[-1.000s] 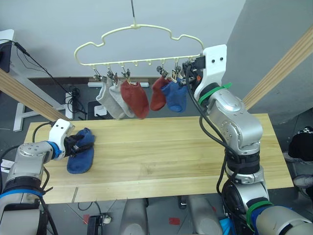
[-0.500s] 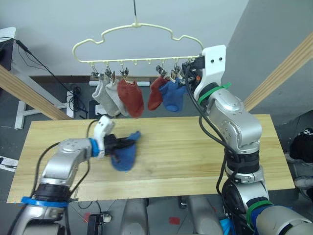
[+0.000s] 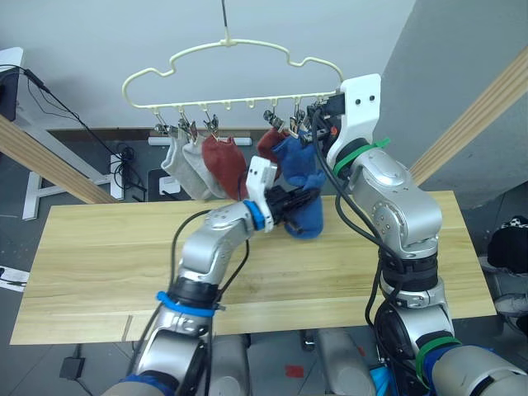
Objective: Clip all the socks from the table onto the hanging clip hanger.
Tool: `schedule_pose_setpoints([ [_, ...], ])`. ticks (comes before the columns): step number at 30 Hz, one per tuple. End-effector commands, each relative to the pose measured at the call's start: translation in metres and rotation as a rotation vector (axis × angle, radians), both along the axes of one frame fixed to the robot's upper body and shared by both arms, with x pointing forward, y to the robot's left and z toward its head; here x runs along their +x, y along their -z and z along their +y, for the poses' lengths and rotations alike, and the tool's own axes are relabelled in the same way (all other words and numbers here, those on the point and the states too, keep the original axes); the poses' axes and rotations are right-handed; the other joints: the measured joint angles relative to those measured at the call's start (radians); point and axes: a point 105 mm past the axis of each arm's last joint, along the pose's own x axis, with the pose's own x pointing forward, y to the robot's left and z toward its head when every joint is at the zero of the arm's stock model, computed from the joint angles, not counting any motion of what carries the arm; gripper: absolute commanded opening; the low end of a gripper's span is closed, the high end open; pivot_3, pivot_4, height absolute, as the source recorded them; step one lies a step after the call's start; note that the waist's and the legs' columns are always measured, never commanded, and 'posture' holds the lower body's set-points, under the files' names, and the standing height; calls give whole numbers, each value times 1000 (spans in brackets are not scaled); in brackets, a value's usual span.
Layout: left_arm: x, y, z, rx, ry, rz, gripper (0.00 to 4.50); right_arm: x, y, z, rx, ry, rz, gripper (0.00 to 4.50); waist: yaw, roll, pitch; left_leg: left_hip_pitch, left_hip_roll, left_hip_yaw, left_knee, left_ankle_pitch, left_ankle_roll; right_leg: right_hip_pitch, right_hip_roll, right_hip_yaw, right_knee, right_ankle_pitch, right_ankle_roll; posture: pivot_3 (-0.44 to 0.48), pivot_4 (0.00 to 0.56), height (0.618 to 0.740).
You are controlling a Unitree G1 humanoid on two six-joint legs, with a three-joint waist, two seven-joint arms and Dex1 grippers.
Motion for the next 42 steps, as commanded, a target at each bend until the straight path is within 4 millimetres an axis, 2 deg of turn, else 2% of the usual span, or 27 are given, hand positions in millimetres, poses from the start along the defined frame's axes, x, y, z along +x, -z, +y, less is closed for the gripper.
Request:
schedule_pose_setpoints([
  [1, 12, -19, -10, -42, -72, -74, 29, -9, -19, 2, 15, -12, -70, 0, -1, 0, 0, 0, 0, 0, 0, 0, 0, 0, 0, 0, 0, 0, 0, -92, 400, 703],
  [4, 25, -32, -15, -90, -140, -102, 29, -9, -19, 3, 16, -12, -70, 0, 0, -1, 0, 0, 0, 0, 0, 0, 0, 0, 0, 0, -1, 0, 0, -95, 402, 703],
  [7, 35, -39, -10, -108, -216, -136, 29, -9, -19, 3, 17, -12, -71, 0, -2, -1, 0, 0, 0, 0, 0, 0, 0, 0, 0, 0, -1, 0, 1, -103, 403, 703],
  [15, 50, -32, 11, -47, -312, -176, 29, -10, -23, 0, 23, -4, -86, 0, -5, -1, 1, 0, 0, 0, -1, 0, 0, 0, 0, -1, -1, 0, 1, -110, 403, 703],
  [20, 49, -36, 11, -51, -303, -187, 29, -10, -22, 0, 23, -9, -83, 0, -4, -1, 1, -1, 0, 0, 0, 0, 0, 0, 0, -1, -1, 0, 1, -110, 403, 703],
  [24, 41, -49, 3, -94, -250, -208, 29, -10, -21, 1, 21, -11, -79, 0, -4, -1, 1, -1, 0, 0, 0, 0, 0, 0, 0, -1, -1, 0, 1, -110, 403, 703],
  [31, 34, -62, 4, -136, -219, -231, 29, -9, -15, 0, -5, -7, -70, 0, -5, -1, 1, -1, 0, 0, 0, 0, 0, 0, 0, -1, -1, 0, 1, -107, 395, 703],
  [39, 37, -60, 10, -121, -239, -236, 29, -10, -13, 0, -26, -5, -74, 0, -5, -1, 1, -1, 0, 0, 0, 0, 0, 0, 0, -1, -1, 0, 0, -104, 394, 703],
  [42, 38, -59, 10, -107, -250, -236, 0, -11, -17, -1, 11, -6, -81, 796, -5, -1, 1, -1, 0, 0, 0, 0, 0, 0, 0, -1, -1, 0, 0, -105, 394, 703],
])
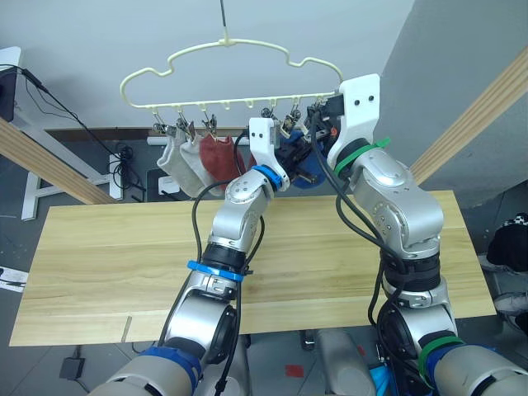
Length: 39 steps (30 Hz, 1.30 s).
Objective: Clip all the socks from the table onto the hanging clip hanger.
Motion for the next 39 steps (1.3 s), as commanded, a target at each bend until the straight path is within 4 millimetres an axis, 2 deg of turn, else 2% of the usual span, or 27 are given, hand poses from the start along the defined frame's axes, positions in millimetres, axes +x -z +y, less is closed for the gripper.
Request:
schedule_pose_setpoints([
  [1, -4, -17, 0, -17, -3, -57, 524, -10, -18, -1, 48, -11, -73, 1169, 0, 0, 0, 0, 0, 0, 0, 0, 0, 0, 0, 0, 0, 0, 0, -105, 394, 703],
  [7, -7, -9, -4, 49, 32, -67, 2335, -9, -20, -5, 71, 8, -74, 3429, 0, 0, 0, 0, 0, 0, 0, 0, 0, 0, 0, 0, 0, 0, 0, -105, 395, 703],
  [10, -19, 3, -3, 160, 84, -134, 3275, -14, -19, -12, 46, 21, -86, 4490, 0, 0, 0, 0, 0, 0, 0, 0, 0, 0, 0, 0, 0, 0, 0, -104, 394, 703],
  [12, -26, 9, 3, 217, 106, -182, 3887, -21, -17, -16, 22, 17, -100, 4500, 0, 0, 0, 0, 0, 0, 0, 1, -1, 0, 0, 0, 0, 1, -1, -104, 393, 703],
  [16, -40, 25, 19, 308, 148, -212, 3887, -39, -5, -15, -47, -76, -97, 4500, 0, 0, 0, 0, 1, 1, -1, 2, -3, 0, 0, 0, 0, 2, -3, -98, 394, 703],
  [21, -72, 42, 49, 412, 230, -230, 3887, -68, 15, -16, -172, -245, -70, 4500, 0, 0, 0, 0, 1, 1, 0, 2, -3, 0, 0, 0, 0, -1, 1, -88, 391, 703],
  [22, -79, 42, 58, 425, 240, -228, 4059, -73, 17, -18, -192, -266, -68, 4500, 0, 0, 0, 0, 1, 1, 0, 2, -3, 0, 0, 0, 0, -1, 1, -86, 389, 703],
  [24, -93, 39, 77, 466, 248, -240, 4441, -81, 18, -21, -226, -317, -68, 4500, -2, 0, 0, 1, 1, 1, 0, 2, -3, 0, 0, 0, 0, -1, 1, -78, 386, 703],
  [27, -99, 21, 112, 506, 164, -244, 4476, -85, 16, -37, -253, -336, -64, 4500, 1, 0, 0, 2, 1, 0, 0, 0, 0, 1, 0, 0, 1, -1, 2, -28, 364, 703],
  [34, -98, -11, 178, 596, -27, -85, 4476, -87, 15, -73, -377, -385, -38, 4500, 14, 0, -1, 3, 1, -1, 1, 1, -1, 3, 0, -1, -2, -1, 2, 59, 302, 703],
  [39, -92, -9, 216, 701, -217, -17, 4476, -87, 23, -96, -453, -403, 16, 4500, 21, -1, -7, 1, 1, -1, 0, 3, -4, 4, -1, -3, -6, -1, 2, 101, 261, 703],
])
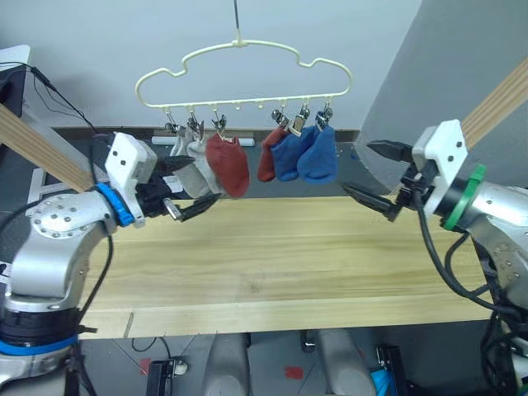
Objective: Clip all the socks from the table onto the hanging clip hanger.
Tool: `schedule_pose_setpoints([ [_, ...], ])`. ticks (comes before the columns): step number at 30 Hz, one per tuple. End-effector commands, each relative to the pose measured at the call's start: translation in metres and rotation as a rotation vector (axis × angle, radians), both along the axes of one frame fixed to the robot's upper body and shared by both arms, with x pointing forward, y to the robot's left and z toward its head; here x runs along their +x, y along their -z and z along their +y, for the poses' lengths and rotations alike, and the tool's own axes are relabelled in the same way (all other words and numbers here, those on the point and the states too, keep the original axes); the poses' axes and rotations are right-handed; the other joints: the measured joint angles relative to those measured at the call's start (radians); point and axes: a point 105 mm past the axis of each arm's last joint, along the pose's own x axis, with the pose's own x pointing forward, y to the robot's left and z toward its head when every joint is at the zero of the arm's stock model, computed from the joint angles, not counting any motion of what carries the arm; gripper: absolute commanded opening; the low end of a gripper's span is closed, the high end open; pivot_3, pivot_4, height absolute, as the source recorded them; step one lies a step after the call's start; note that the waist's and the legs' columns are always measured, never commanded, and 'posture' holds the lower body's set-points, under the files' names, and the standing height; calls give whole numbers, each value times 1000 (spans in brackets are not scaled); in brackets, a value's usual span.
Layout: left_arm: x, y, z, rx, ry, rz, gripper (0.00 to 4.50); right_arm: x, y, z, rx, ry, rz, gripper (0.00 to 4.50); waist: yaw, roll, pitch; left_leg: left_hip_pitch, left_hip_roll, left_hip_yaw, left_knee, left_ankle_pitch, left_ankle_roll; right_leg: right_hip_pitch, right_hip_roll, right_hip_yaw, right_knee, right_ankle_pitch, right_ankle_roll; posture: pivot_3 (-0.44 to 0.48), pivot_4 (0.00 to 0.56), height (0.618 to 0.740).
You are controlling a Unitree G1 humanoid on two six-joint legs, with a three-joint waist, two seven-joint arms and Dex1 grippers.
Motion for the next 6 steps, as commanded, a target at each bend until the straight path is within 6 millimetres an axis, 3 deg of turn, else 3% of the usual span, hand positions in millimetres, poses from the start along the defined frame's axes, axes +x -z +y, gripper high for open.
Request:
schedule_pose_setpoints([
  [1, -3, -12, 16, 19, -66, -54, 4476, -6, -8, -7, -22, -43, -40, 4500, 2, -1, -3, 0, 0, 0, 0, 0, 0, 0, 0, 0, 0, 0, 0, 107, 255, 703],
  [6, -4, -11, 26, -12, -86, -48, 4476, -7, -4, -13, -73, -56, -43, 4500, 17, -1, -10, -1, 0, 0, 0, 0, 0, 0, 0, -2, 0, 0, -1, 123, 224, 703],
])
